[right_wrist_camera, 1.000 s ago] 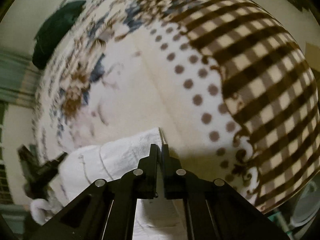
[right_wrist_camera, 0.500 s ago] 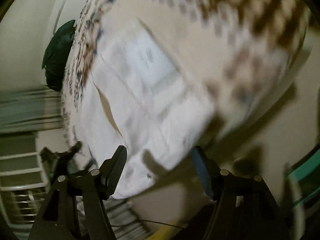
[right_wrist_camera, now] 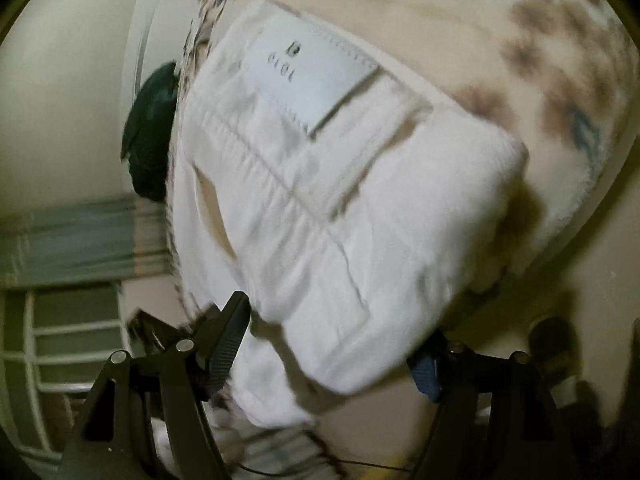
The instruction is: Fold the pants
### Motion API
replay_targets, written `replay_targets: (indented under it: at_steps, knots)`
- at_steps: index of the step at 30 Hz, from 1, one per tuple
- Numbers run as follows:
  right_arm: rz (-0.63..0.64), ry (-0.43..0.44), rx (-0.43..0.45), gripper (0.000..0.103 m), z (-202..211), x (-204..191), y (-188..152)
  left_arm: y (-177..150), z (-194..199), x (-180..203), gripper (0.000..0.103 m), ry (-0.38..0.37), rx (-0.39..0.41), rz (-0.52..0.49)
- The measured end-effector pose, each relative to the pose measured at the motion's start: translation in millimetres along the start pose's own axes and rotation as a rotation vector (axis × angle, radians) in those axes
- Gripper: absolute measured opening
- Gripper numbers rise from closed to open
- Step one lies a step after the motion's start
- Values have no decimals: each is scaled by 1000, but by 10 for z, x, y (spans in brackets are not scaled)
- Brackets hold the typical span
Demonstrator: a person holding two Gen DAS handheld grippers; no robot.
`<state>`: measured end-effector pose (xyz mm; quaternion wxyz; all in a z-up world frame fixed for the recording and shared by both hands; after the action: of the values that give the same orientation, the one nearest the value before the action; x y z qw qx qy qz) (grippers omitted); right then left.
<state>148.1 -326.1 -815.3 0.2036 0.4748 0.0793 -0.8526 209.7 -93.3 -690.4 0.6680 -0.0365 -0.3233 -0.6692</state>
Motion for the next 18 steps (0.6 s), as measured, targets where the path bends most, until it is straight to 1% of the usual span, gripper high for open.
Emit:
replay_targets:
  at_steps: [3,4,5,6,8,9,10,11,12,13,14,15,16,18]
  knots:
    - [19,77,28,75,52,-205,65,27,-5,-11,103,-18,5,17]
    - [57,68,35,75,43,-241,89,42,-23,-14,103,-23,7,21]
    - [107,15,35,75,-8,-193,107,48,-36,-17,103,-27,9,24]
    - [122,-16,24,76,-57,-104,105,49,-39,-24,103,-28,12,22]
    - [95,23,16,80,-115,-55,106,55,-52,-15,103,-27,16,16]
    - [81,44,12,80,-125,-69,106,64,-49,-9,103,-24,21,17]
    - [86,45,2,79,-124,-83,91,73,-42,-5,103,-26,28,20]
    - [101,44,1,73,-116,-97,90,81,-39,2,103,-28,36,23]
    - [117,43,-1,65,-87,-98,92,86,-20,12,99,-37,47,27]
    - [124,34,-10,52,-98,-109,60,95,9,33,76,-56,59,27]
    - [128,32,-11,47,-96,-131,39,99,46,87,57,-91,70,24]
    - [139,29,-4,45,-57,-158,22,107,100,118,49,-84,88,11]
    - [157,18,3,43,-51,-193,15,122,149,146,38,-86,108,0]
    - [165,7,13,41,52,-268,70,161,285,199,29,-110,135,16]
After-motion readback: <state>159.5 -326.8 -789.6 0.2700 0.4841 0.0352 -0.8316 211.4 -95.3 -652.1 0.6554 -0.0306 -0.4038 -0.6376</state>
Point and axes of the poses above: each gripper's, at about its wrist camera, not at the fingertips, and z roughly against the way its jaws point, x to its right, y to its top, the point moved 10 cm from there along -z, roughly the way its jaws point, and after that the axes turned 15 degrees about x, right-handed, at the moved point
